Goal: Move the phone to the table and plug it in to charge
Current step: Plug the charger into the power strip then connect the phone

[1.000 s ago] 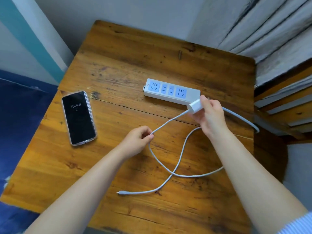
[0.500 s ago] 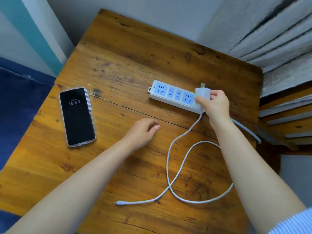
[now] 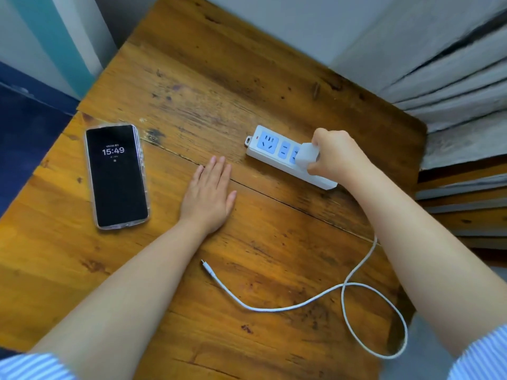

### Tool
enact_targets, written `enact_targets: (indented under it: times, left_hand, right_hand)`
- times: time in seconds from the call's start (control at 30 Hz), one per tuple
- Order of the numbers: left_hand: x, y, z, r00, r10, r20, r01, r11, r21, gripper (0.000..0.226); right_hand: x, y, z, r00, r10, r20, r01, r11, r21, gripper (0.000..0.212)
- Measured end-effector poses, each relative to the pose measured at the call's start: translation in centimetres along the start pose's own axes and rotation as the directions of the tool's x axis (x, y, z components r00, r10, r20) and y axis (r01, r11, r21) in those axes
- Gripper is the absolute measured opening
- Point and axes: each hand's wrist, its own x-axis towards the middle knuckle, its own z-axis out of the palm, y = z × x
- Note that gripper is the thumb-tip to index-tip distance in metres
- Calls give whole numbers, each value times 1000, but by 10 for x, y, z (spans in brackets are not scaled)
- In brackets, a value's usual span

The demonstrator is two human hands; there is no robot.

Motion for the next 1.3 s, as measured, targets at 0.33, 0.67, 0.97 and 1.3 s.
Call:
enact_targets:
  times: [0.33, 0.67, 0.97, 1.3]
  left_hand:
    - [-1, -1, -1, 1000, 4, -11, -4, 1000, -20, 60]
    - [-1, -1, -1, 1000, -1, -23, 1, 1000, -10, 59]
    - [-12, -4, -12, 1000, 27, 4, -26, 996, -84, 55]
    - [-86, -33, -36, 978, -12, -208, -18, 990, -141, 37]
  right_hand:
    - [17, -19, -13, 996, 42, 80, -31, 990, -137, 12]
    - [24, -34, -3, 988, -121, 98, 141, 962, -233, 18]
    - [23, -31, 3, 984, -144, 102, 168, 941, -293, 7]
    - [-12, -48, 30, 935, -302, -187, 179, 856, -486, 22]
